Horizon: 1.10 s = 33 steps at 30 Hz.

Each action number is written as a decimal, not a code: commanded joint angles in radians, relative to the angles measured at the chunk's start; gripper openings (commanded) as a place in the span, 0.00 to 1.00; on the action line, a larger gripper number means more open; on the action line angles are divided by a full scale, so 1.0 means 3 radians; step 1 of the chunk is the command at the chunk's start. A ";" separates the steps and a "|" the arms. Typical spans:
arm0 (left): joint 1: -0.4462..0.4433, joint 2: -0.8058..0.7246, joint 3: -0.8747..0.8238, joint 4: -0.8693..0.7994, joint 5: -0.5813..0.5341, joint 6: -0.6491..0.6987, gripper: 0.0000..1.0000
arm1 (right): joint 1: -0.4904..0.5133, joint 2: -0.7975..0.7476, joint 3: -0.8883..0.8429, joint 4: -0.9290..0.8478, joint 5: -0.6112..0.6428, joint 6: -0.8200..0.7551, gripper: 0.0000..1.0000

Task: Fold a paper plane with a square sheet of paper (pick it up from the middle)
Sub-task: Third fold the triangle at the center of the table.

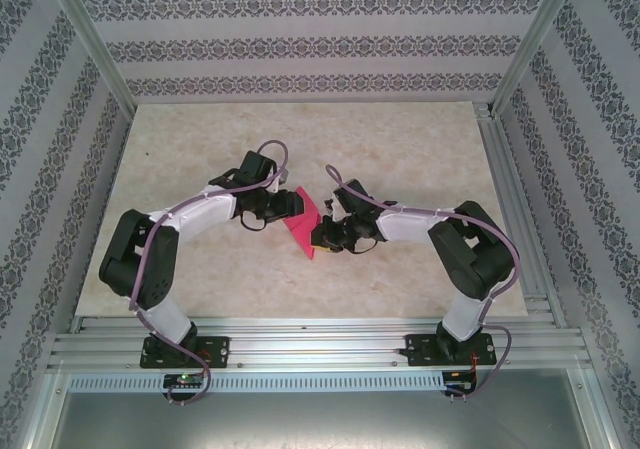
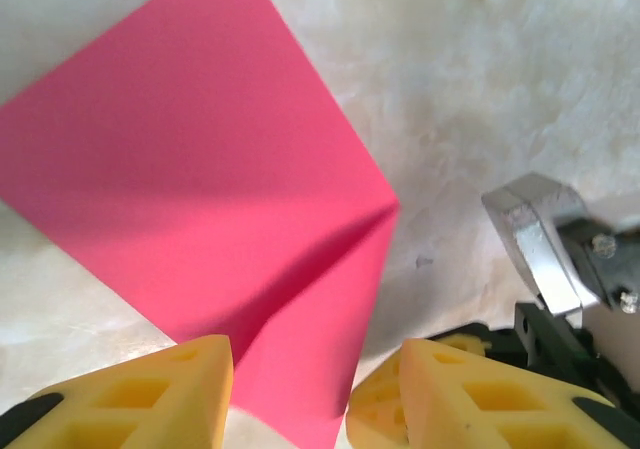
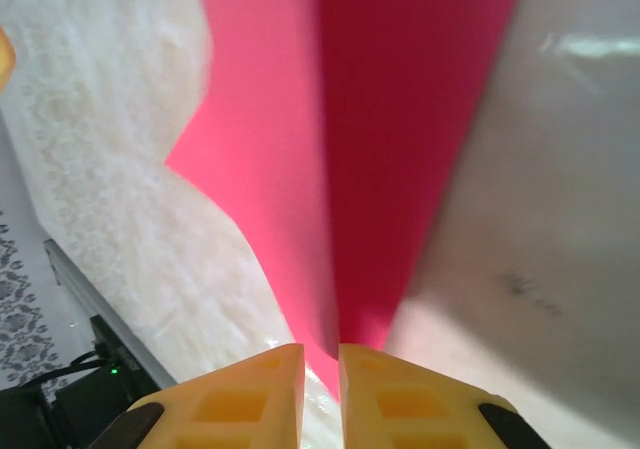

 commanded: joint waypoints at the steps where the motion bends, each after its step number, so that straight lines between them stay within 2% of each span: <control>1: 0.0066 -0.0167 -0.0092 -0.0109 -0.0263 -0.0134 0.49 | 0.0099 -0.0019 0.0007 0.0180 0.0084 0.0131 0.17; 4: 0.0105 -0.0246 -0.0136 -0.0100 -0.0315 -0.0174 0.49 | 0.0094 0.0104 0.0050 0.0137 0.0072 0.0153 0.16; 6: 0.0128 -0.0268 -0.0144 -0.0121 -0.0331 -0.0169 0.49 | 0.0088 0.0083 0.0035 -0.0064 0.0272 0.0059 0.16; 8: 0.0137 -0.0290 -0.0162 -0.0123 -0.0343 -0.0162 0.49 | 0.0038 0.0049 -0.0060 0.0049 0.0285 0.0051 0.18; 9: 0.0136 -0.0299 -0.0179 -0.0108 -0.0343 -0.0175 0.48 | 0.0002 0.0077 -0.0050 0.0047 0.0223 0.0038 0.20; 10: 0.0143 -0.0302 -0.0194 -0.0080 -0.0316 -0.0186 0.48 | -0.0012 0.0073 -0.0023 -0.0015 0.0237 -0.0001 0.29; 11: 0.0140 -0.0295 -0.0188 -0.0067 -0.0277 -0.0180 0.48 | -0.0014 0.0011 -0.0023 -0.0084 0.0369 -0.0037 0.34; 14: 0.0142 -0.0309 -0.0180 -0.0081 -0.0236 -0.0165 0.48 | -0.0079 -0.0118 0.0064 -0.0412 0.0507 -0.0170 0.35; 16: 0.0143 -0.0360 -0.0224 -0.0002 -0.0119 -0.0177 0.45 | -0.0099 -0.0245 0.0057 -0.0418 0.0527 -0.0221 0.30; 22: 0.0140 -0.0398 -0.0270 0.0073 -0.0034 -0.0269 0.32 | 0.0046 -0.0161 -0.0037 0.0410 0.0088 0.0255 0.15; 28: 0.0143 -0.0420 -0.0278 0.0178 0.0116 -0.0350 0.31 | 0.0180 0.0210 -0.0098 0.0807 0.0040 0.0518 0.11; 33: 0.0142 -0.0400 -0.0302 0.0232 0.0217 -0.0390 0.31 | 0.0256 0.0531 -0.0135 0.0786 0.0112 0.0544 0.09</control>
